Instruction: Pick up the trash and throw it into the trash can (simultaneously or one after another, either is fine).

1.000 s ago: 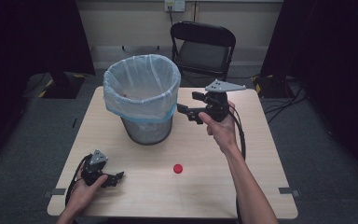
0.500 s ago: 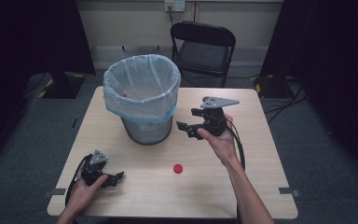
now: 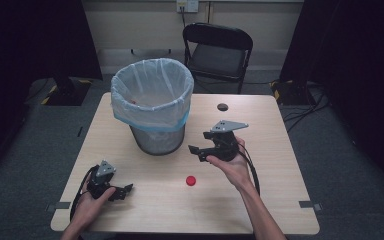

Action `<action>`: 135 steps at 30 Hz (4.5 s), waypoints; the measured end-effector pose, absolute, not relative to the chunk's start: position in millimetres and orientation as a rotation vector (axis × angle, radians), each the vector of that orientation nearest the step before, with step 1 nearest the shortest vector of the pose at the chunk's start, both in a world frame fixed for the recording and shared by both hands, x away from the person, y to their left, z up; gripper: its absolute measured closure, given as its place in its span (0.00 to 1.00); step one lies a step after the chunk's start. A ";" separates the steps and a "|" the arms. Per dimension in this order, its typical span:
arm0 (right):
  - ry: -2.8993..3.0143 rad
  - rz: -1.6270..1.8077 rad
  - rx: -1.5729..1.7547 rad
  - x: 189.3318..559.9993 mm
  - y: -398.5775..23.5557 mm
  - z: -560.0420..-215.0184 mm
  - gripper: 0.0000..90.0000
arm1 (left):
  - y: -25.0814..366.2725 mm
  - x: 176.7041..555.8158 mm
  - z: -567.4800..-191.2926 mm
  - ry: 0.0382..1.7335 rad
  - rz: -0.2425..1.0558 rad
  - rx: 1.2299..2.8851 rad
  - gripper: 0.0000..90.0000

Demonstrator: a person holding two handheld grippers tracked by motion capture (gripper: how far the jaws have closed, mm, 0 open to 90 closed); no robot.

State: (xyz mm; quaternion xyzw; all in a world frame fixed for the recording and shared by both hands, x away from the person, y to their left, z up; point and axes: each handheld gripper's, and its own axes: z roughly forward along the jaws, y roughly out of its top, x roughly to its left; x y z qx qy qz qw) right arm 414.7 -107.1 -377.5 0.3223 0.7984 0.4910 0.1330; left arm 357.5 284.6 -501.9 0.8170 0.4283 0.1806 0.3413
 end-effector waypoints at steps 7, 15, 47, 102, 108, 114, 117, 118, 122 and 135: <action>2.369 1.428 0.961 412.3 -104.9 -403.1 0.34 | 284.6 357.4 -501.8 1.115 0.470 2.126 0.01; 2.403 1.363 0.971 403.8 -99.5 -430.1 0.38 | 284.6 357.5 -501.8 1.114 0.471 2.126 0.01; 2.535 1.099 0.845 374.8 -74.5 -494.2 0.56 | 284.6 357.3 -501.9 1.114 0.467 2.124 0.01; 2.462 1.242 0.991 384.3 -88.4 -467.0 0.67 | 284.6 357.2 -501.9 1.115 0.468 2.122 0.01; 2.452 1.266 0.984 383.5 -88.7 -461.8 0.67 | 284.6 357.2 -502.0 1.115 0.467 2.121 0.01; 2.437 1.299 0.987 382.4 -91.6 -454.0 0.67 | 284.7 357.2 -501.9 1.114 0.468 2.123 0.01; 2.426 1.316 0.981 382.2 -92.8 -449.8 0.67 | 284.5 357.1 -501.8 1.117 0.469 2.123 0.01; 2.421 1.321 0.985 382.2 -92.9 -447.9 0.67 | 284.6 357.1 -501.8 1.117 0.470 2.123 0.01; 2.408 1.346 0.967 383.2 -92.7 -439.7 0.67 | 284.6 357.2 -501.9 1.115 0.468 2.122 0.01; 2.364 1.409 0.941 389.8 -93.5 -418.1 0.67 | 284.7 357.5 -501.9 1.114 0.469 2.123 0.01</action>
